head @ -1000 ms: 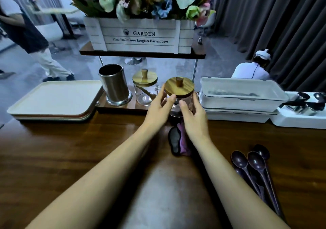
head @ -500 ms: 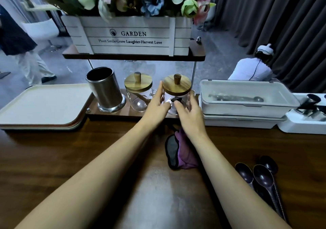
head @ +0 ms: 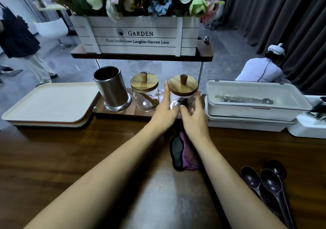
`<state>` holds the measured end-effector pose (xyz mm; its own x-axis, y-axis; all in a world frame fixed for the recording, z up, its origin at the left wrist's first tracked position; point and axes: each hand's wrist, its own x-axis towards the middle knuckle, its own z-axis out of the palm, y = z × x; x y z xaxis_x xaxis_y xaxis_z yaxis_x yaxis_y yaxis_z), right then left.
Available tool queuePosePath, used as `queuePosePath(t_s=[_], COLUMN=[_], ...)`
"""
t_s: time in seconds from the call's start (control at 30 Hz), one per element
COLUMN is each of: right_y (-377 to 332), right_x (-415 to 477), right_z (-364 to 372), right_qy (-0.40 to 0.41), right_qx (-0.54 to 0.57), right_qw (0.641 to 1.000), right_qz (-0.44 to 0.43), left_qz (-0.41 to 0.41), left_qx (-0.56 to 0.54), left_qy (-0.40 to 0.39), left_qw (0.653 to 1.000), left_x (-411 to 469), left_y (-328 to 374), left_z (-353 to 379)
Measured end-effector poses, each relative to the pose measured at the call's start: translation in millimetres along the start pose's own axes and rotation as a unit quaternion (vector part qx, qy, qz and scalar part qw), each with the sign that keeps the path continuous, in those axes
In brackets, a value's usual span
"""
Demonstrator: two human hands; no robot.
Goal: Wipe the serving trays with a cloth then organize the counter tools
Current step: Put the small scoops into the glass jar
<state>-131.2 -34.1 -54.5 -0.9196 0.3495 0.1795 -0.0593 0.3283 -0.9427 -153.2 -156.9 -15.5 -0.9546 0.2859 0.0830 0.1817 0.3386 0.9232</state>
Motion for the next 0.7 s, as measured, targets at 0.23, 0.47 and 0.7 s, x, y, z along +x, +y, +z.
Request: queuePosePath(t_s=[0.23, 0.47, 0.7], right_y=[-5.1, -14.3, -32.2], right_x=[-15.1, -38.2, -95.8], right_z=[-6.3, -14.9, -7.0], right_qy=[-0.016, -0.029, -0.030], right_qx=[0.013, 0.021, 0.144], right_qw=[1.000, 0.999, 0.989], right_qz=[-0.020, -0.028, -0.025], left_qz=[0.008, -0.024, -0.046], left_qx=[0.041, 0.035, 0.021], left_qy=[0.037, 0.048, 0.172], left_qw=[0.998, 0.998, 0.984], left_x=[-31.5, -49.7, -108.0], left_y=[4.6, 0.4, -26.1], left_z=[3.8, 0.5, -58.4])
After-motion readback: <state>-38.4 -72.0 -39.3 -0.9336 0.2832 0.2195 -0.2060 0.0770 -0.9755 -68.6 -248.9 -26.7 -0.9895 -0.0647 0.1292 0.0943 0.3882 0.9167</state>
